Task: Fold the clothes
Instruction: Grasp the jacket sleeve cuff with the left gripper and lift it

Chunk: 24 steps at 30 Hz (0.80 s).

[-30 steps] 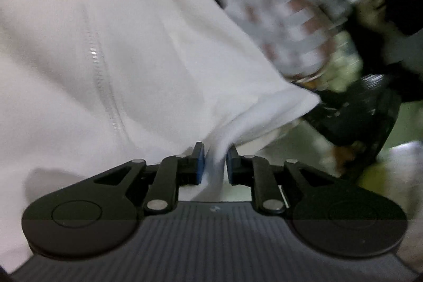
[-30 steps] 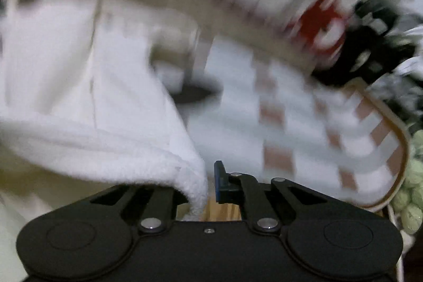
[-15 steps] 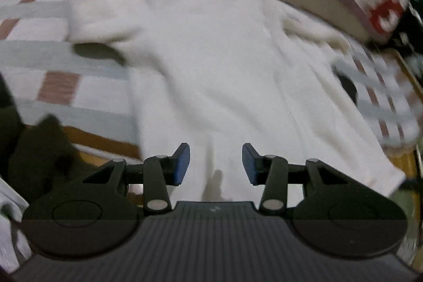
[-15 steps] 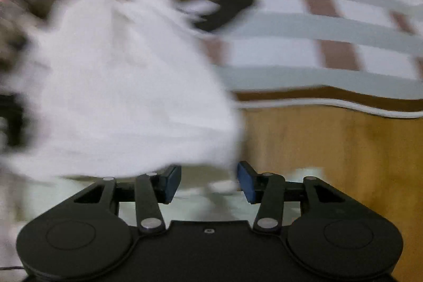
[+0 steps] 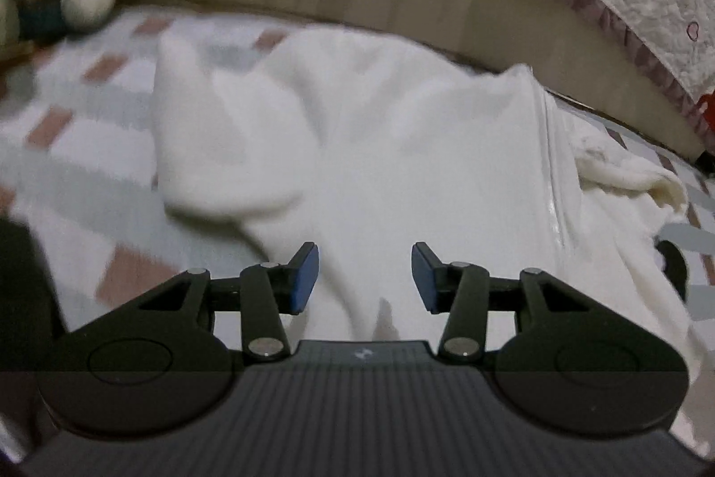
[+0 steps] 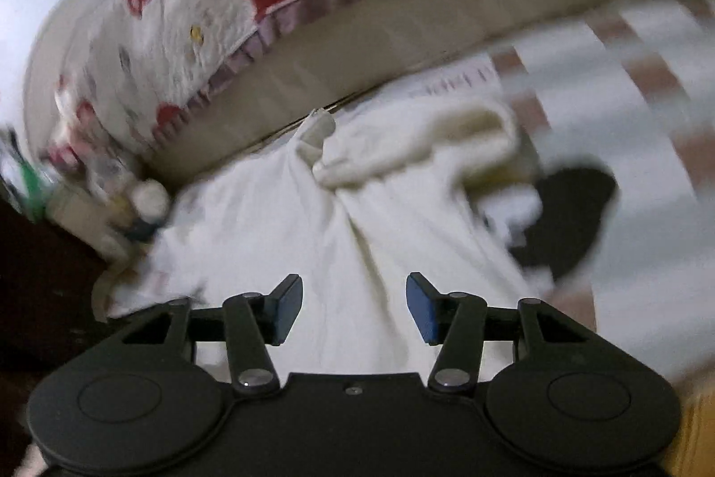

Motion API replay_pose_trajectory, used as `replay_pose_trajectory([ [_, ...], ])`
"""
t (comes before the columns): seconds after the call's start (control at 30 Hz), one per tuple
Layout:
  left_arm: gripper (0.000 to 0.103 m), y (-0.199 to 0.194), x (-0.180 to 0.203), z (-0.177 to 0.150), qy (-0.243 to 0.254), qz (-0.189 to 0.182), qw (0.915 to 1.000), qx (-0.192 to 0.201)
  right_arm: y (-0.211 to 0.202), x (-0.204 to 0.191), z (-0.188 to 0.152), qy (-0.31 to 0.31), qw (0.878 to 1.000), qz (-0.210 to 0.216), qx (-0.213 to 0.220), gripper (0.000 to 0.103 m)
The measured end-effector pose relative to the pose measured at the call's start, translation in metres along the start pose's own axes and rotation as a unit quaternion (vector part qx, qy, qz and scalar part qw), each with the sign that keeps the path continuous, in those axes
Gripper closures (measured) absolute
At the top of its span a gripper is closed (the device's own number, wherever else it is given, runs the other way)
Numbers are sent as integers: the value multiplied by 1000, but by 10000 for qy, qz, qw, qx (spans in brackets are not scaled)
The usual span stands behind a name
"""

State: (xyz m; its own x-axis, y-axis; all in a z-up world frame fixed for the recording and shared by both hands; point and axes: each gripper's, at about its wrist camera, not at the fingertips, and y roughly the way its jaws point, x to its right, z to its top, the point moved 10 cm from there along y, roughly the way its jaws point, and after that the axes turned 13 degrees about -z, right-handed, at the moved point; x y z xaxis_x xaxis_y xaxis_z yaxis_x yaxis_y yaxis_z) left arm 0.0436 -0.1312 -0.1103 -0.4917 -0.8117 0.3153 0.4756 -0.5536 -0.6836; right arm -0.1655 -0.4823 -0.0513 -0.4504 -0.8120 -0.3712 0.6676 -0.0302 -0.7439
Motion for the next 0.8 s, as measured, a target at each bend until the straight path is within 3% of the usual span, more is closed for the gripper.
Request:
replay_pose_trajectory([
  [0.07,57,6,-5,14,216,71,9997,112,22,-33,18,-1010,9939,-367,234,47],
  [0.1,56,11,-12,20,208,87,9996,149,30,-45,25,-1563,9852,-606,356,47],
  [0.2,56,26,-43,41,-83,147,9995,276,66,-78,34,-3097,9431,-1096,510,47],
  [0.37,55,30,-104,63,-658,412,9943,738,133,-102,51,-4086,9013,-1436,119,47],
  [0.47,54,24,-136,52,-1144,265,9897,816,165,-107,58,-4577,8751,-1573,-22,46],
  [0.57,54,21,-165,49,-1376,325,9865,821,196,-98,56,-5095,8377,-1961,-140,44],
  [0.63,51,20,-183,55,-1512,454,9824,997,215,-91,56,-5093,8339,-2126,10,43],
  [0.8,51,29,-214,70,-1871,86,9758,1124,252,-80,59,-4643,8607,-2082,173,42],
])
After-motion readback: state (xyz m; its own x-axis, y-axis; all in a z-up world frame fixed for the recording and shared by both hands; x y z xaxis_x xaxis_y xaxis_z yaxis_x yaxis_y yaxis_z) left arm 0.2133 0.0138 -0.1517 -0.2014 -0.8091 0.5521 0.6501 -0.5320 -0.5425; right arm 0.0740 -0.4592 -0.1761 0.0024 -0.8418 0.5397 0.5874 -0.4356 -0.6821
